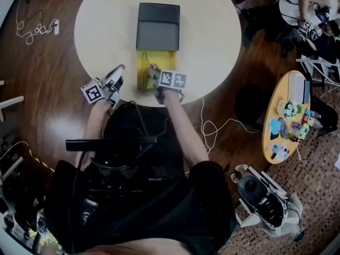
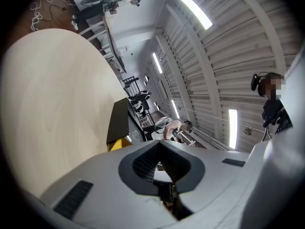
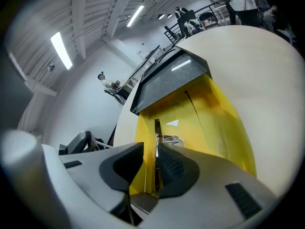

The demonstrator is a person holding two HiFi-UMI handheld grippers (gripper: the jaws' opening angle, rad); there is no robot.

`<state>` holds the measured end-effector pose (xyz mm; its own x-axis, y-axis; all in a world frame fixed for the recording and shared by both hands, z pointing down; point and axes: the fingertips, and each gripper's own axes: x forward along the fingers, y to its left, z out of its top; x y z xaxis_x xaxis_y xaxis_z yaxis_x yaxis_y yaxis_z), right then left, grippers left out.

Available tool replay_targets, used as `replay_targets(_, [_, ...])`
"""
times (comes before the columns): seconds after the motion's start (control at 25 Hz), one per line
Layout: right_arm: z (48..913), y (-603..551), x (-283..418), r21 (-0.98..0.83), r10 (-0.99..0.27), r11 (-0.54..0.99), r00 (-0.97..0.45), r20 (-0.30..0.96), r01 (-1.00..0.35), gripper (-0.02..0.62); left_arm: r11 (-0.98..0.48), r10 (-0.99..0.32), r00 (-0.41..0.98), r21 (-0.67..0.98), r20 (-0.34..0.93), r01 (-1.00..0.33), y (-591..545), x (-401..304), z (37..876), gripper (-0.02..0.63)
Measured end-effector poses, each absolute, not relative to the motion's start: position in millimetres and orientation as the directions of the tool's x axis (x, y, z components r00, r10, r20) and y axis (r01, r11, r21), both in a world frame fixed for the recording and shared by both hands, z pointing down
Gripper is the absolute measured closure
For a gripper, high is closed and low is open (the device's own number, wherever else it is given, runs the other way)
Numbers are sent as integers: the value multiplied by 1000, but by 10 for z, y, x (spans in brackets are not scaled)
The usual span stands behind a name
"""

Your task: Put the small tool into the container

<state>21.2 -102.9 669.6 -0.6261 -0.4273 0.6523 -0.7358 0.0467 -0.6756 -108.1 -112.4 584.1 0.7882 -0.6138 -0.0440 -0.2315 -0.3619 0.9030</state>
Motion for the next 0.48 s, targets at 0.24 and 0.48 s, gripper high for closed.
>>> replay_targets(0.24, [6762,-1008,321,-582,-381,152,-591,711,-798,494,-345,-603,797,909,-24,-235,-1179,-907,5935,612])
replay_targets(0.48, [6772,-1024,527,-494,-391,206,-534,749,-845,494,-350,-609,793,902,-14,-253,-1259,-842,5967,612])
